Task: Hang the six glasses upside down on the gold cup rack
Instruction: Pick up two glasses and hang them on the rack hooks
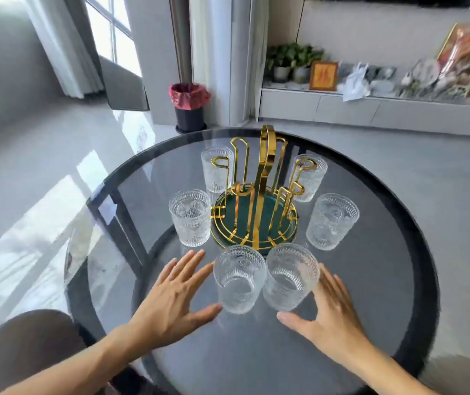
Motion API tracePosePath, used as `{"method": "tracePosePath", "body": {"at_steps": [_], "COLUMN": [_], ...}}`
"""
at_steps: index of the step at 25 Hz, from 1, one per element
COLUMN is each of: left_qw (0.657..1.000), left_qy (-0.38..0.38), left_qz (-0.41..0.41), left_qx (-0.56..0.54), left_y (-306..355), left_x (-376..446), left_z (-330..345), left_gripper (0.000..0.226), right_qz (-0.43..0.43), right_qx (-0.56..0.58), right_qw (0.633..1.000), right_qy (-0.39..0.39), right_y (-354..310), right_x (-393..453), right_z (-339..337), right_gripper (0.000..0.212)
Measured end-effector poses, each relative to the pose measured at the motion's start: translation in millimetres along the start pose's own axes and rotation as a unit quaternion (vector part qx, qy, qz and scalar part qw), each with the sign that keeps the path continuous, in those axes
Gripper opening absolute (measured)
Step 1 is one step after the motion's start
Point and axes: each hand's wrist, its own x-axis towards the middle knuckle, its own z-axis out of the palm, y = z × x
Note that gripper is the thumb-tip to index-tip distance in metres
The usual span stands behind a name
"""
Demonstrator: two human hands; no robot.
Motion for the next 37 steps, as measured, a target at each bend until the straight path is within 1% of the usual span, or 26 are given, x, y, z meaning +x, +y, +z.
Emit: {"method": "tracePosePath", "body": {"at_steps": [2,3,4,6,8,11,12,14,16,18,19,20,22,24,26,27,29,32,34,37], "left_qw": [0.989,0.981,0.973,0.966,0.956,0.934,0.927,0.908,0.876,0.834,0.815,0.804,0.794,0.794,0.808,0.818,0.842,0.881,0.895,0.913], "left_qy": [0.036,0.04,0.041,0.075,0.113,0.131,0.141,0.167,0.199,0.233,0.246,0.259,0.3,0.362,0.409,0.417,0.405,0.364,0.345,0.328], "left_qz": [-0.024,-0.028,-0.03,-0.062,-0.11,-0.145,-0.146,-0.147,-0.154,-0.146,-0.134,-0.123,-0.106,-0.094,-0.091,-0.093,-0.088,-0.072,-0.067,-0.063], "left_qx": [-0.143,-0.19,-0.223,-0.24,-0.247,-0.3,-0.316,-0.355,-0.412,-0.478,-0.507,-0.521,-0.518,-0.478,-0.415,-0.386,-0.346,-0.294,-0.274,-0.234], "left_y": [15,23,36,52,59,60,59,59,58,58,59,62,68,72,74,76,81,90,91,87], "left_x": [-5,-6,-8,-6,0,3,1,-3,-9,-10,-8,-4,5,16,30,38,54,71,80,89], "left_z": [-4,-3,-1,2,1,1,1,-3,-13,-30,-42,-55,-82,-111,-135,-144,-151,-141,-131,-118], "left_gripper": [0.087,0.087,0.087,0.081,0.067,0.064,0.064,0.061,0.059,0.062,0.065,0.07,0.076,0.073,0.069,0.066,0.063,0.061,0.058,0.055], "right_qz": [0.042,0.047,0.034,0.03,0.027,0.023,0.018,-0.008,-0.035,-0.049,-0.055,-0.062,-0.087,-0.11,-0.125,-0.123,-0.102,-0.078,-0.093,-0.101], "right_qx": [0.129,0.166,0.185,0.231,0.252,0.268,0.278,0.342,0.421,0.475,0.493,0.496,0.474,0.457,0.415,0.377,0.286,0.188,0.135,0.09], "right_qw": [0.991,0.985,0.982,0.972,0.967,0.961,0.958,0.937,0.903,0.872,0.858,0.852,0.853,0.845,0.842,0.85,0.878,0.911,0.927,0.944], "right_qy": [0.008,0.006,0.021,0.027,0.039,0.063,0.068,0.069,0.077,0.109,0.131,0.157,0.202,0.255,0.322,0.347,0.371,0.359,0.339,0.301], "right_y": [-11,-15,-18,-28,-30,-34,-36,-37,-38,-37,-39,-42,-50,-64,-77,-83,-92,-101,-104,-104], "right_x": [-7,-8,-9,-8,-5,-4,-4,-9,-14,-16,-16,-16,-13,-8,-1,4,14,29,40,54], "right_z": [0,1,1,-5,-10,-7,-7,-12,-25,-46,-59,-73,-100,-125,-146,-155,-164,-159,-150,-140], "right_gripper": [0.108,0.103,0.093,0.077,0.074,0.073,0.071,0.063,0.059,0.063,0.064,0.063,0.061,0.061,0.06,0.058,0.052,0.047,0.043,0.043]}}
